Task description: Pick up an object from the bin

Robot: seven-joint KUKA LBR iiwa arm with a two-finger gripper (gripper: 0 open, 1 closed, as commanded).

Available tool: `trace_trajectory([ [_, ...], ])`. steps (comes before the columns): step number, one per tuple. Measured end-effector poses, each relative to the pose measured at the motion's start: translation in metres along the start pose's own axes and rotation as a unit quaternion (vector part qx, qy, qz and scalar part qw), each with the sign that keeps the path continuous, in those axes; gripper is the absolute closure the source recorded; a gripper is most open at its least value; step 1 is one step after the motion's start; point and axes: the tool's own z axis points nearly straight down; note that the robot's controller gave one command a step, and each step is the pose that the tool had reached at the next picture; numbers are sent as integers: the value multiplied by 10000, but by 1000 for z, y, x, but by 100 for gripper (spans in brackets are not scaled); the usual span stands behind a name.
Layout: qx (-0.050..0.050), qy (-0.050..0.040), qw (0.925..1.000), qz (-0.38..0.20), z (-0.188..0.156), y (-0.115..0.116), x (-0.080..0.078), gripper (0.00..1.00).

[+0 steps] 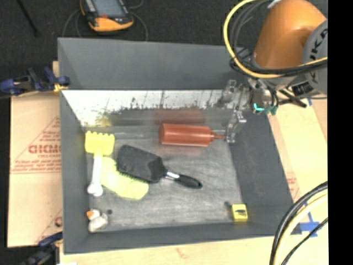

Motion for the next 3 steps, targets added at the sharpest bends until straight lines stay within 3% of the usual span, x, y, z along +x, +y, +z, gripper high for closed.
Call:
trace_trajectory([
  [1,7,-42,10000,-7,-6,0,-1,0],
  [2,0,-58,9999,90,71,30,3,0],
  [3,-6,-34,10000,-43,75,70,15,0],
])
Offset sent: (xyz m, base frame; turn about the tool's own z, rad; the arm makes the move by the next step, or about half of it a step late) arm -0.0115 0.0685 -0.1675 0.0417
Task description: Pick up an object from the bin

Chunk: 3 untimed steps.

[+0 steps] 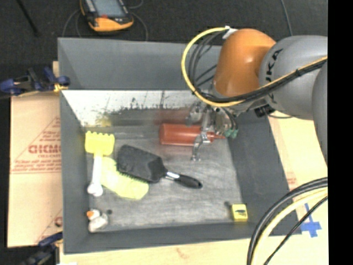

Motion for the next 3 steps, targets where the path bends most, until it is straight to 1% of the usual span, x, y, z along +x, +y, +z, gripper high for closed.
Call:
trace_trajectory([
  [1,9,-9,10000,-25,29,1,-14,0],
  [2,-9,-175,9998,134,72,-3,-25,0],
  [3,7,-35,9991,426,88,8,-8,100],
])
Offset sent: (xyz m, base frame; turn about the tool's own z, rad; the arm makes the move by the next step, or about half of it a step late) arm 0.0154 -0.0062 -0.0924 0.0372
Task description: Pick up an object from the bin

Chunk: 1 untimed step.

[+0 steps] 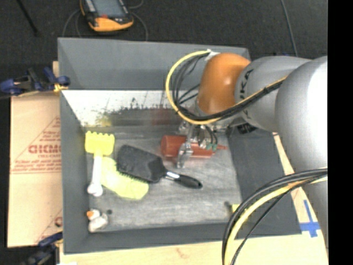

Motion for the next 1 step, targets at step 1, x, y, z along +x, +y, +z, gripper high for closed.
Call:
trace_trajectory([
  [1,0,0,10000,-1,0,0,0,100],
])
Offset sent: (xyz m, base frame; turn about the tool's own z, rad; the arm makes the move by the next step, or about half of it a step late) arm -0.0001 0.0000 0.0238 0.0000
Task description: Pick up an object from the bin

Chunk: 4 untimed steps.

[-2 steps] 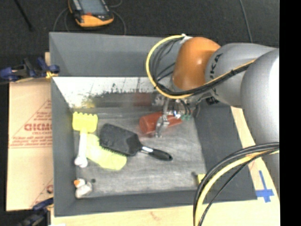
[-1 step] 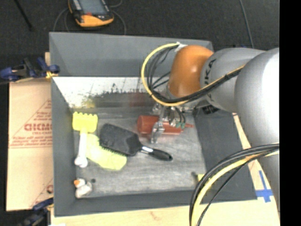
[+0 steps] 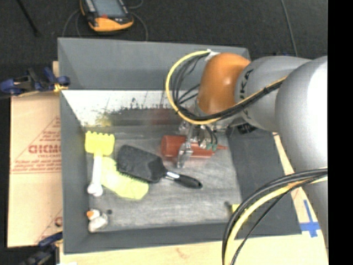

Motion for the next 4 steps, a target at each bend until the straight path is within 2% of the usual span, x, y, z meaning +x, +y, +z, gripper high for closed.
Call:
trace_trajectory([
  [4,4,64,10000,-2,-31,-1,2,100],
])
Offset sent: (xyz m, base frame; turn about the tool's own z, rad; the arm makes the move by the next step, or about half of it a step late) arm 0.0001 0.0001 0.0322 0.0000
